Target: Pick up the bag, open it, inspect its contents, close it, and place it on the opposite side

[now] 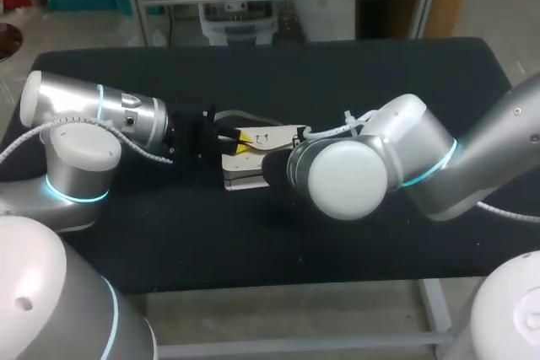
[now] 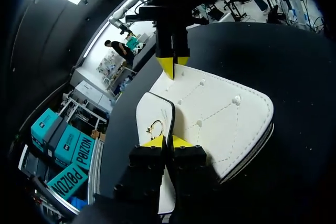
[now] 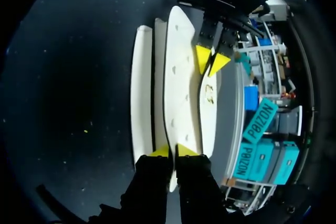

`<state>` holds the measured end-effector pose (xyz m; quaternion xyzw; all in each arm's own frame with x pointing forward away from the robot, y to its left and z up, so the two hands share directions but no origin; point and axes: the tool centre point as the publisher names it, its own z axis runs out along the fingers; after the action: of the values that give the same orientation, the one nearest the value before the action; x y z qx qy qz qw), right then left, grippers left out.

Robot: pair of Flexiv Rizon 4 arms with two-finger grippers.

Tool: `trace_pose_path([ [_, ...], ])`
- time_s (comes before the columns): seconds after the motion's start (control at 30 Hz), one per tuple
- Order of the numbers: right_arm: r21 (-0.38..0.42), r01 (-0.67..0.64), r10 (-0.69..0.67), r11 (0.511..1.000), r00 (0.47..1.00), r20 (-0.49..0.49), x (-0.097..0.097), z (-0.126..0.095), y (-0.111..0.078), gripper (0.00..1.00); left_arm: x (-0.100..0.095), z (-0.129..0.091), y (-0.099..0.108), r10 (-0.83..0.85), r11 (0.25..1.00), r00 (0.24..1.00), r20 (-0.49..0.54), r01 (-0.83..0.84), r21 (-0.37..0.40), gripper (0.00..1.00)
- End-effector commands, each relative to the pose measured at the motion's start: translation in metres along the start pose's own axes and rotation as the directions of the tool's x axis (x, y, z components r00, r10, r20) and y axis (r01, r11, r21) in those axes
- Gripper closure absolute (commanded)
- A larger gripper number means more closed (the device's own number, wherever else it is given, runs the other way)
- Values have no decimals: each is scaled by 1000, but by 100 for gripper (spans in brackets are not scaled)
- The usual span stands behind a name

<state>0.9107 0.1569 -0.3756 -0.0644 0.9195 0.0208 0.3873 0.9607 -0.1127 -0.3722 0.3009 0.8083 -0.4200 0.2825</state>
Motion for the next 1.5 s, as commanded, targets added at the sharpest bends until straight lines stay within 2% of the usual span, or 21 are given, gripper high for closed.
trace_pose_path([
  [0.03, -13, 1, 1, 1000, 990, 142, 3, 1, -2, 100, -4, 16, 4, 1, 1000, 1000, -26, -1, 10, 100],
  [0.2, -13, 1, 1, 1000, 990, 142, 3, 1, -2, 100, -6, 21, 1, 1, 1000, 999, -37, -1, 4, 100],
  [0.3, -13, 1, 1, 1000, 990, 142, 3, 1, -2, 100, -6, 14, 0, -21, 1000, 1000, -23, 21, 10, 100],
  [0.33, -13, 1, 1, 1000, 990, 142, 3, 1, -2, 100, -6, 11, 1, -26, 1000, 1000, -13, 26, 8, 84],
  [0.37, -13, 1, 1, 1000, 990, 142, 3, 1, -2, 100, -7, 8, 1, -28, 1000, 1000, -8, 28, 8, 58],
  [0.4, -13, 1, 1, 1000, 990, 142, 3, 1, -2, 100, -7, 7, 1, -29, 1000, 1000, -4, 29, 9, 54],
  [0.43, -13, 1, 1, 1000, 990, 142, 3, 1, -2, 100, -7, 2, 1, -30, 999, 999, 11, 30, 11, 45],
  [0.63, -13, 1, 1, 1000, 990, 142, 3, 1, -2, 100, -8, -10, -4, -29, 998, 999, 39, 27, 49, 55],
  [0.8, -13, 1, 1, 1000, 990, 142, 3, 1, -2, 100, -7, -15, -10, -30, 997, 998, 50, 27, 72, 56],
  [0.87, -13, 1, 1, 1000, 990, 142, 3, 1, -2, 100, -8, -16, -16, -33, 995, 999, 38, 29, 98, 71],
  [0.9, -13, 1, 1, 1000, 990, 142, 3, 1, -2, 100, -8, -16, -18, -28, 995, 999, 41, 24, 94, 89],
  [0.93, -13, 1, 1, 1000, 990, 142, 3, 1, -2, 100, -8, -16, -19, -24, 995, 999, 37, 21, 95, 97],
  [1.0, -13, 1, 1, 1000, 990, 142, 3, 1, -2, 100, -7, -12, -22, -19, 997, 999, 33, 16, 78, 91],
  [1.07, -13, 1, 1, 1000, 990, 142, 3, 1, -2, 100, -7, -12, -22, -19, 997, 999, 33, 16, 78, 91],
  [1.1, -13, 1, 1, 1000, 990, 142, 3, 1, -2, 100, -9, -4, -21, -27, 997, 999, 25, 25, 69, 82],
  [1.3, -13, 1, 1, 1000, 990, 142, 3, 1, -2, 100, -14, 3, -14, -24, 998, 999, 26, 22, 59, 79],
  [1.37, -13, 1, 1, 1000, 990, 142, 3, 1, -2, 100, -14, 5, -11, -22, 998, 1000, 21, 21, 54, 69],
  [1.4, -13, 1, 1, 1000, 990, 142, 3, 1, -2, 100, -14, 6, -11, -21, 998, 1000, 20, 20, 52, 69],
  [1.43, -13, 1, 1, 1000, 990, 142, 3, 1, -2, 100, -14, 6, -10, -22, 998, 1000, 21, 21, 51, 77],
  [1.47, -13, 1, 1, 1000, 990, 142, 3, 1, -2, 100, -14, 6, -10, -25, 998, 999, 25, 24, 50, 100],
  [1.5, -13, 1, 1, 1000, 990, 142, 3, 1, -2, 100, -14, 7, -10, -26, 999, 999, 28, 25, 48, 100],
])
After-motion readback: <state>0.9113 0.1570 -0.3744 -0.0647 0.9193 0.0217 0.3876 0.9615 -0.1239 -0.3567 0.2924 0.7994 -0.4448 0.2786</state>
